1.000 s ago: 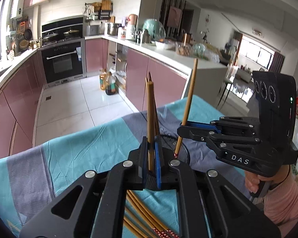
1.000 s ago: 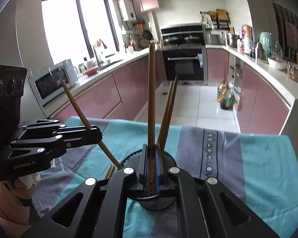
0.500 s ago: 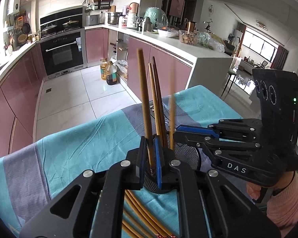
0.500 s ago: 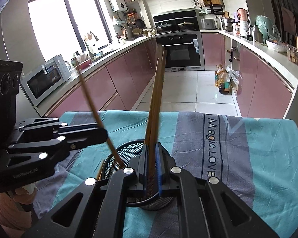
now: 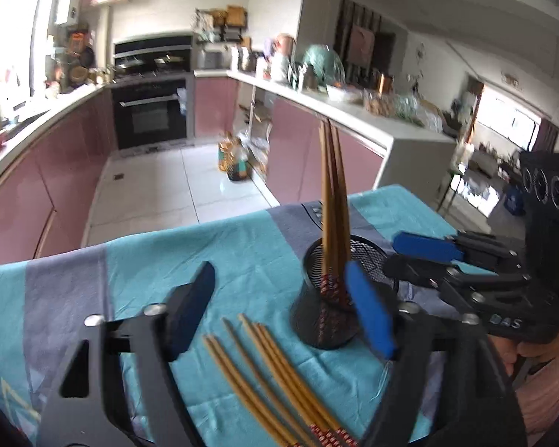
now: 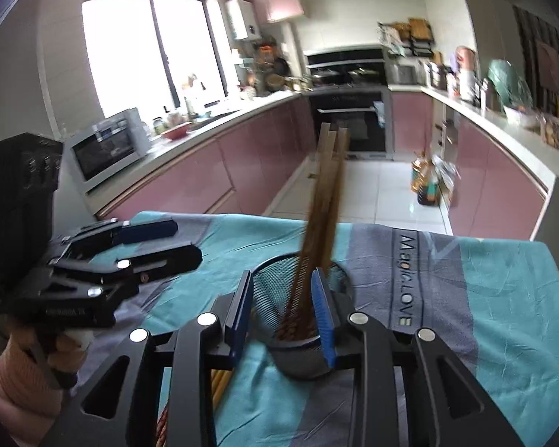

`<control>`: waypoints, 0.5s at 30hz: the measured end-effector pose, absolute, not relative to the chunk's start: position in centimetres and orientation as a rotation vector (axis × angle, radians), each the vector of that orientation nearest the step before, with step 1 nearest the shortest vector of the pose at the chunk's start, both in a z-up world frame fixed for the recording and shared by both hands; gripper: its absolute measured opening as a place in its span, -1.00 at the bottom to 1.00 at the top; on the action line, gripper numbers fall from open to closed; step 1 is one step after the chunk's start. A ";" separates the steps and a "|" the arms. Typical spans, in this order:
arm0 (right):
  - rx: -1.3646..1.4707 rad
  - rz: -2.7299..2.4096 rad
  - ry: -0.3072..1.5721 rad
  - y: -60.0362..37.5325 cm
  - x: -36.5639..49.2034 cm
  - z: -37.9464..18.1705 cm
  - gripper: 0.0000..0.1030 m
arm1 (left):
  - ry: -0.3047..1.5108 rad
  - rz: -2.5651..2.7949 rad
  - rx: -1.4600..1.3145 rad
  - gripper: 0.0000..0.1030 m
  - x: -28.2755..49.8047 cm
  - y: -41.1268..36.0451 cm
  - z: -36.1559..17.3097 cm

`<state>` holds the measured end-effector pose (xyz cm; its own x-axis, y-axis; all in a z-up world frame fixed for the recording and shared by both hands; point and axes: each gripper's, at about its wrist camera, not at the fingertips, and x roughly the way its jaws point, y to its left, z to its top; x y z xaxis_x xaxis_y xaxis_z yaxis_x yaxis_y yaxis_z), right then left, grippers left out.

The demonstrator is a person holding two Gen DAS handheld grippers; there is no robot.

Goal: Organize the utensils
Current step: 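Lower the left gripper's chopstick into the cup and open while the right gripper releases its chopstick, then withdraw both grippers from the cup back over the remaining chopsticks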

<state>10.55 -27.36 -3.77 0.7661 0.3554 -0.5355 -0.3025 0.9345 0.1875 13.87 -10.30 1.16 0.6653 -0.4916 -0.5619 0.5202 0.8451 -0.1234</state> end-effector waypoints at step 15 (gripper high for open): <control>0.066 0.433 0.831 -22.1 8.7 -11.6 -0.29 | 0.763 -0.405 0.034 0.44 9.9 -3.8 -6.7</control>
<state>8.66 -22.14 -11.59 0.5921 0.3974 -0.7011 -0.3468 0.9109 0.2235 9.94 -3.83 -6.70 0.6493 -0.3443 -0.6781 0.3686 0.9224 -0.1153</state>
